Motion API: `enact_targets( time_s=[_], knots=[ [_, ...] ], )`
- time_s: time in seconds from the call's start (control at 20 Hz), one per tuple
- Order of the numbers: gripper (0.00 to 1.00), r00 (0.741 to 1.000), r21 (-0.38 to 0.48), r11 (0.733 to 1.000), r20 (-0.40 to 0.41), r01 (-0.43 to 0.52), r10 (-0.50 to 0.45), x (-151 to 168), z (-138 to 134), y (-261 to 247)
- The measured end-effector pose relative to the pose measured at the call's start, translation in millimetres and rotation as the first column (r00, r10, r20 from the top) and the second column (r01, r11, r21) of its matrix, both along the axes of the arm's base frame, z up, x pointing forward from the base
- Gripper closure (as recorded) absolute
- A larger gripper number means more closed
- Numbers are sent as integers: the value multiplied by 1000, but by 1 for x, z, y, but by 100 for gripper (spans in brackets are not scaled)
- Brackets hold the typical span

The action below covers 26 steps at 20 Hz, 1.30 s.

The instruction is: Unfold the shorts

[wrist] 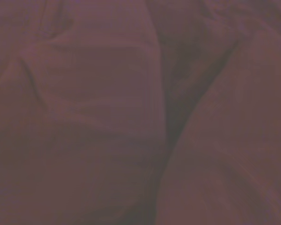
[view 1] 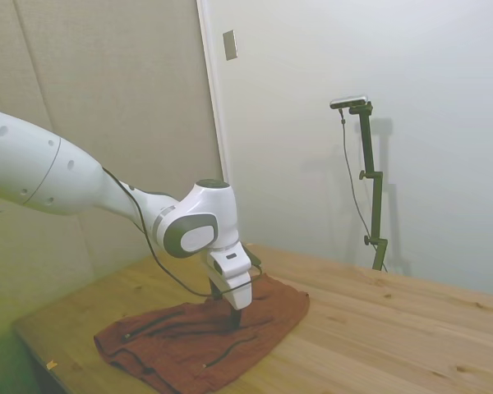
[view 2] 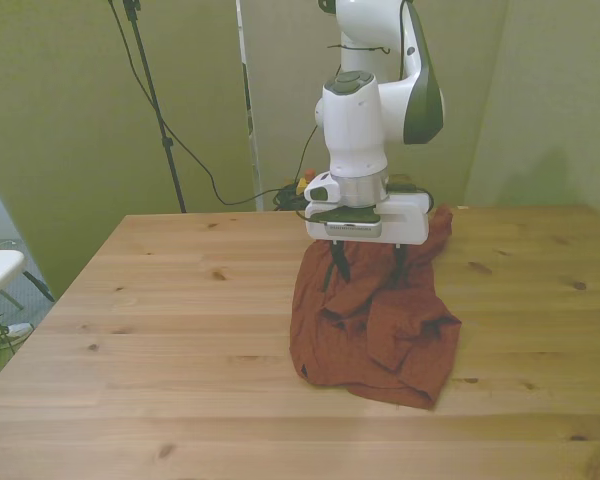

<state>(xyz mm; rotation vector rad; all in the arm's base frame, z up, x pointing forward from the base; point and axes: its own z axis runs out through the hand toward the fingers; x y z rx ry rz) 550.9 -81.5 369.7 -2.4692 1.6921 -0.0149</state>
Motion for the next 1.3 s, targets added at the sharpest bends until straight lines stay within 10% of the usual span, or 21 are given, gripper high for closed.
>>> enact_targets(
  time_s=[1.3],
  knots=[
    [100,1000,-27,999,6,-27,27,-6,7,1]
  ],
)
